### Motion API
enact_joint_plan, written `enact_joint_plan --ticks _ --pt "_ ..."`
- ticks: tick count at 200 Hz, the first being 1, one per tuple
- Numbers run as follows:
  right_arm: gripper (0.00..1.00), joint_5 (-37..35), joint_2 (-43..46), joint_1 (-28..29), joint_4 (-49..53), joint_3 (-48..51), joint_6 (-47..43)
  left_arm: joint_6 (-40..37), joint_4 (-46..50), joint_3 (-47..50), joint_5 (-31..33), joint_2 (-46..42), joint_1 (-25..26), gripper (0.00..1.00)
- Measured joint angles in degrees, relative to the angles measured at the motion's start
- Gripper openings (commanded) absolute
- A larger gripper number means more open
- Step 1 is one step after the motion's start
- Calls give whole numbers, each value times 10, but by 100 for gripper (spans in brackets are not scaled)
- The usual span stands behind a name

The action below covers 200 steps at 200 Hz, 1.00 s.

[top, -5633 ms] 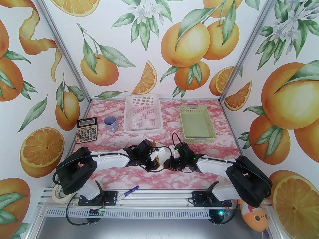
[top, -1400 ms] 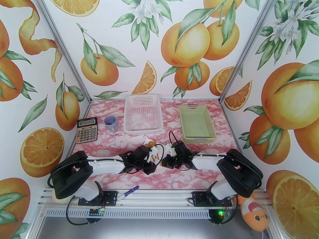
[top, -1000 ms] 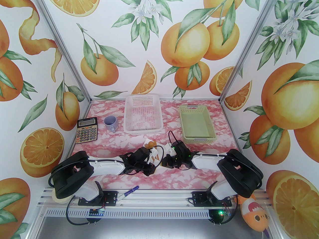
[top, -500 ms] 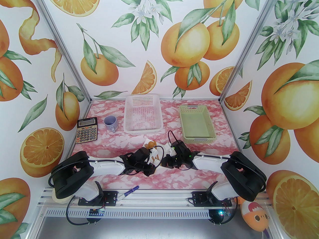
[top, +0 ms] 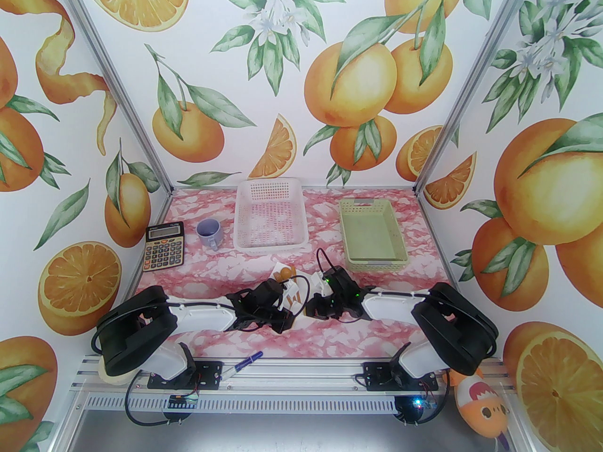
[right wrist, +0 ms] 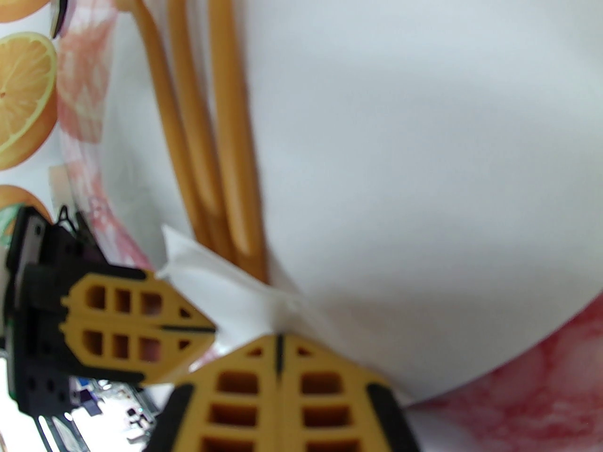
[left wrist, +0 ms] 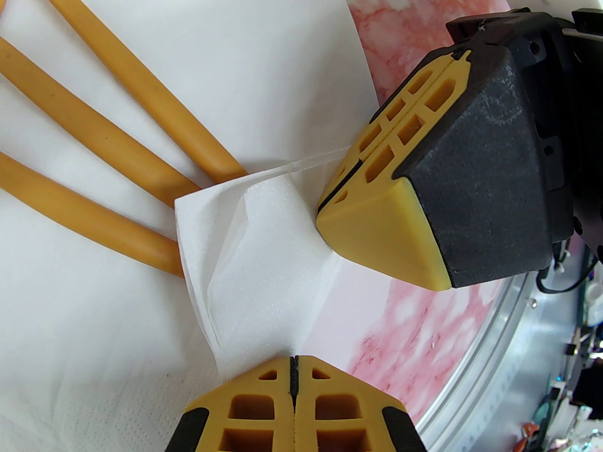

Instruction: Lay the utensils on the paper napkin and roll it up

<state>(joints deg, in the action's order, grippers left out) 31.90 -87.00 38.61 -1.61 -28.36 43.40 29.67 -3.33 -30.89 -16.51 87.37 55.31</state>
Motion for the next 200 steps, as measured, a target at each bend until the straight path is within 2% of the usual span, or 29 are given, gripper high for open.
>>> enact_joint_plan --ticks 54,156,200 --pt "0 0 3 -6 6 0 -17 4 -10 5 1 -1 0 0" --pt "0 -6 35 -61 73 1 -59 4 -14 6 4 -1 2 0" --pt "0 -15 66 -65 116 0 -71 4 -14 6 4 -1 2 0"
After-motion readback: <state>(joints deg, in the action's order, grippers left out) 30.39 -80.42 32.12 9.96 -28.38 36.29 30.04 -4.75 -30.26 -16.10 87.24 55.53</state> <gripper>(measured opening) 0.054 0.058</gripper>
